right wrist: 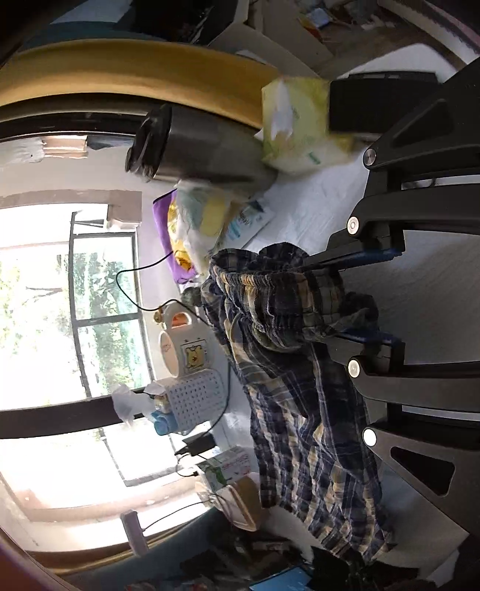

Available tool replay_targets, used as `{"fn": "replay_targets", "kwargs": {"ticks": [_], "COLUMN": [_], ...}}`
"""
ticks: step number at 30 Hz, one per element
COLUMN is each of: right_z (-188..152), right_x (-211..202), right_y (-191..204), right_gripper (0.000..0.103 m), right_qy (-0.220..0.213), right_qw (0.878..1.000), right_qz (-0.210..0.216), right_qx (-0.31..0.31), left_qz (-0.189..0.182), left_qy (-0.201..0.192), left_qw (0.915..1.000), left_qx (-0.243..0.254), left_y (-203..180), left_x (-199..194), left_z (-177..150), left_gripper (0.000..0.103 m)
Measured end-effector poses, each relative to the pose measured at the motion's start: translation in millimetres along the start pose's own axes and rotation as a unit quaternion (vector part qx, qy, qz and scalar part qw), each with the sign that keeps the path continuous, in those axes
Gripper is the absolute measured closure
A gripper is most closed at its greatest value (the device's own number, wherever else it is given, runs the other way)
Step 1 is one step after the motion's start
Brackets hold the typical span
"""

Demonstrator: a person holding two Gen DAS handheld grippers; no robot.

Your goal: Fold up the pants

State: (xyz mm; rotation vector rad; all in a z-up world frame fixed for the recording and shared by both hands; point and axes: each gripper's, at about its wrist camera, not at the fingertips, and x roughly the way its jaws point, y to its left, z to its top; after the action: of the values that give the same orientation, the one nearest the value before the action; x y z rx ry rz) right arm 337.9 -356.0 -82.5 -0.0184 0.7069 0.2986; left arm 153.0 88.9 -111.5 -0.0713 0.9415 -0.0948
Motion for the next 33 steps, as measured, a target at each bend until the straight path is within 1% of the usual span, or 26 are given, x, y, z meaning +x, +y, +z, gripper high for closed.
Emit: {"fn": "replay_targets", "kwargs": {"ticks": [3,4,6,7,8,9,10,11,12,13,15,17,19,21,23,24,25,26,27,29,31,33], "right_z": [-21,-27,-40,-45,-48,-50,-50,-49,-47,-45,-38,-32,-25,-20,-15,-12,-11,-9,-9,-11,-13,-16], "right_x": [19,24,36,40,41,39,36,31,26,20,7,-4,-9,-8,1,8,15,24,33,56,78,95], "right_y": [-12,-14,-22,-26,-28,-31,-33,-37,-40,-44,-44,-35,-17,0,19,28,34,42,47,51,44,35], "right_gripper": [0.074,0.074,0.073,0.070,0.062,0.056,0.040,0.029,0.029,0.029,0.029,0.029,0.029,0.029,0.029,0.032,0.044,0.051,0.051,0.057,0.057,0.057], "right_qy": [0.038,0.048,0.065,0.070,0.074,0.071,0.064,0.055,0.047,0.039,0.012,-0.013,-0.032,-0.041,-0.046,-0.042,-0.037,-0.031,-0.025,0.002,0.028,0.053], "right_qw": [0.999,0.999,0.997,0.997,0.996,0.996,0.996,0.996,0.996,0.996,0.997,0.998,0.999,0.999,0.998,0.998,0.998,0.998,0.998,0.998,0.999,0.998], "right_qz": [0.000,-0.001,-0.008,-0.009,-0.014,-0.029,-0.042,-0.053,-0.058,-0.059,-0.064,-0.056,-0.036,-0.018,0.006,0.017,0.024,0.031,0.036,0.037,0.027,0.028], "right_qx": [0.016,0.020,0.035,0.042,0.046,0.046,0.045,0.044,0.046,0.048,0.042,0.030,0.013,-0.007,-0.030,-0.037,-0.042,-0.048,-0.051,-0.047,-0.031,-0.011], "left_qz": [-0.003,-0.003,-0.002,-0.002,0.002,0.009,0.016,0.021,0.025,0.028,0.047,0.054,0.053,0.050,0.043,0.040,0.037,0.030,0.022,0.008,-0.002,-0.010], "left_qy": [0.023,0.030,0.033,0.033,0.035,0.037,0.038,0.039,0.041,0.042,0.040,0.021,0.007,-0.011,-0.032,-0.040,-0.045,-0.050,-0.054,-0.054,-0.041,-0.024], "left_qw": [0.9997,0.9994,0.9992,0.9992,0.9990,0.9989,0.9987,0.9983,0.9979,0.9976,0.9970,0.9971,0.9973,0.9979,0.9985,0.9984,0.9983,0.9980,0.9977,0.9971,0.9968,0.9964], "left_qx": [-0.009,-0.015,-0.021,-0.023,-0.026,-0.027,-0.031,-0.037,-0.044,-0.047,-0.046,-0.048,-0.051,-0.039,-0.011,0.001,0.009,0.022,0.034,0.054,0.068,0.080], "left_y": [-1,0,1,2,5,7,12,17,22,25,30,35,36,33,23,19,15,10,5,-4,-12,-18], "left_x": [11,13,14,13,11,11,10,8,7,6,-1,-9,-13,-15,-15,-14,-11,-8,-3,10,26,43], "left_z": [-12,-14,-17,-18,-19,-20,-22,-24,-24,-24,-24,-20,-13,0,17,25,31,40,49,62,72,76], "left_gripper": [0.094,0.092,0.090,0.089,0.086,0.085,0.076,0.064,0.061,0.061,0.061,0.061,0.061,0.061,0.061,0.061,0.061,0.061,0.061,0.061,0.061,0.061]}}
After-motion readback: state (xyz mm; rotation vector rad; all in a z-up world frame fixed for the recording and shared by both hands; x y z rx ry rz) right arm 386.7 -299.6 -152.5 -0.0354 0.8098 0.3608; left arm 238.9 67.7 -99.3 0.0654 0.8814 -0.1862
